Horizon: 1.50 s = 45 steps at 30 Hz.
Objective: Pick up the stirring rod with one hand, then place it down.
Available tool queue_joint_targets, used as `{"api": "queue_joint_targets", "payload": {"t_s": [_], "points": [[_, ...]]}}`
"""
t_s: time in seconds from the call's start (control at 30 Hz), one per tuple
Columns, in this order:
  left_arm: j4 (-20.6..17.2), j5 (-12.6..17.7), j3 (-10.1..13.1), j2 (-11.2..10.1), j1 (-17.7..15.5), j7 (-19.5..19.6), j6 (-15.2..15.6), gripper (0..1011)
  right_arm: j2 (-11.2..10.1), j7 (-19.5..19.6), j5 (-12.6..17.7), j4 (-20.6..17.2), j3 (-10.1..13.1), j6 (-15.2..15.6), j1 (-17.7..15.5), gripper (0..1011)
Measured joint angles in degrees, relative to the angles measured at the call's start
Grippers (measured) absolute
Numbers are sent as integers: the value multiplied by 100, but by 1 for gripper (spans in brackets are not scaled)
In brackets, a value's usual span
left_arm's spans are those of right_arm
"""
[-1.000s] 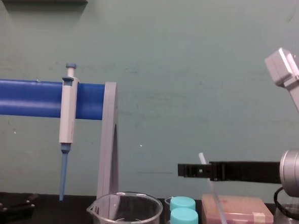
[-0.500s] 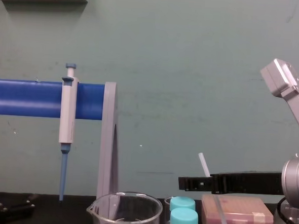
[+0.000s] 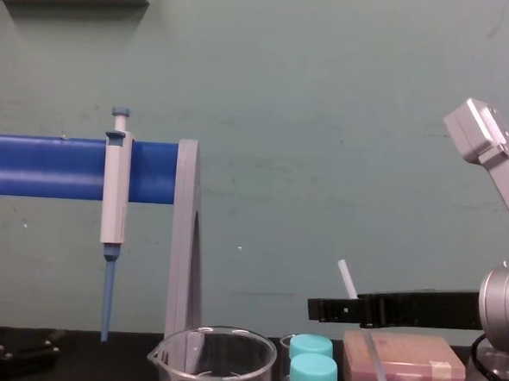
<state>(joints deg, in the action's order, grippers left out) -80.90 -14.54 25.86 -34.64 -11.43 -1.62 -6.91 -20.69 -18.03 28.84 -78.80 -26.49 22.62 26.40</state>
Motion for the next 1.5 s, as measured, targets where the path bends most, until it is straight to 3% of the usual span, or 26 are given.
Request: {"api": "queue_joint_targets", "payload": {"t_s": [0.7, 0.83, 0.97, 1.17, 1.3, 1.4, 1.5], "points": [[0, 0, 0, 0, 0, 0, 0, 1000, 3, 0, 17, 6, 4, 0, 4, 164], [0, 0, 0, 0, 0, 0, 0, 1000, 4, 0, 15, 3, 7, -15, 0, 78], [0, 0, 0, 0, 0, 0, 0, 1000, 11, 7, -9, -42, 46, -123, -53, 70], [0, 0, 0, 0, 0, 0, 0, 1000, 32, 53, -105, -160, 155, -513, -215, 70], [0, 0, 0, 0, 0, 0, 0, 1000, 29, 53, -271, -257, 208, -1030, -378, 69], [0, 0, 0, 0, 0, 0, 0, 1000, 6, -17, -451, -357, 253, -1632, -577, 69], [0, 0, 0, 0, 0, 0, 0, 1000, -11, -72, -525, -415, 283, -1890, -693, 69]]}}
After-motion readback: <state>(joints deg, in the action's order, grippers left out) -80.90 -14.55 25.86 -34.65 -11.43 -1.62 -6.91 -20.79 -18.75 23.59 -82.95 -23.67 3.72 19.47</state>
